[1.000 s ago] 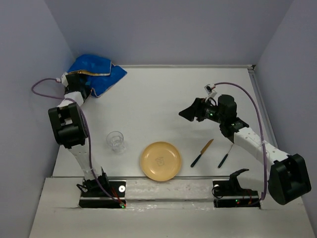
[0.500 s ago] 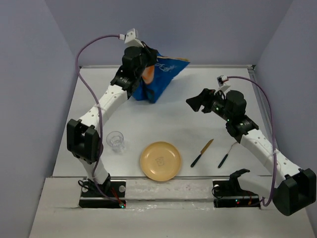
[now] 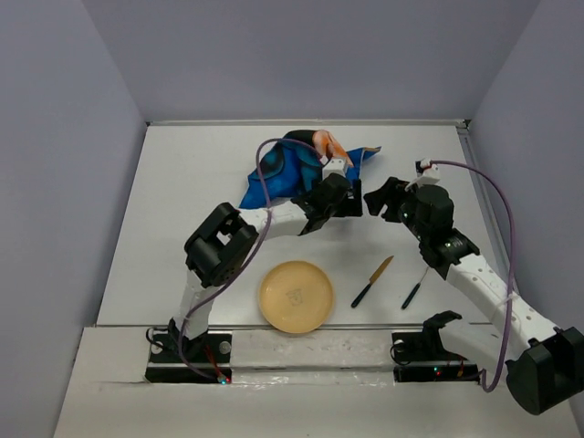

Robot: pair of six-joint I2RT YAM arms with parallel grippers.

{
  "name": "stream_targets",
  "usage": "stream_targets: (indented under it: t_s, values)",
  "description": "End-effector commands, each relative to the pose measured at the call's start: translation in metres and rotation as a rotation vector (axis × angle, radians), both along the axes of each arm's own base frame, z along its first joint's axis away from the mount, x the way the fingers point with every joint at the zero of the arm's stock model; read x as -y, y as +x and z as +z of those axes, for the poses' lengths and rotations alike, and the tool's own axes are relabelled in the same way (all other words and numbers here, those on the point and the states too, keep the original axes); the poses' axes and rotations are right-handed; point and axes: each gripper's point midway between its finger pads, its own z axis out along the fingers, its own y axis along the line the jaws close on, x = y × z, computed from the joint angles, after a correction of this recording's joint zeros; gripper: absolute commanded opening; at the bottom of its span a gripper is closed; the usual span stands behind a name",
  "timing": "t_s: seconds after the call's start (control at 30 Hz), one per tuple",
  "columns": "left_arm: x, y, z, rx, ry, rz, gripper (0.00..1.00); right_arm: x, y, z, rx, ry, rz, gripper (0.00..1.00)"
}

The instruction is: Set the dinner table for one person

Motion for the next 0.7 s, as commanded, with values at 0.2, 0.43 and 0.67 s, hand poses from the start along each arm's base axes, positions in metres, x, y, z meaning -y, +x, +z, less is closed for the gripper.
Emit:
stream_targets:
  t_s: [0.2, 0.43, 0.67]
  values:
    - [-0.166, 0.04, 0.122, 0.184, -0.237, 0.366, 0.99, 0.009, 0.025, -0.038, -0.096, 0.013, -0.098, 0.51]
    - [-0.231, 0.033, 0.091, 0.141, -0.255, 0.517, 0.99, -0.025, 0.067, -0.056, -0.205, 0.23, -0.01, 0.72]
    - [-0.25, 0.014, 0.086, 0.161, -0.267, 0.553, 0.98, -0.073, 0.092, -0.056, -0.137, 0.624, 0.081, 0.71]
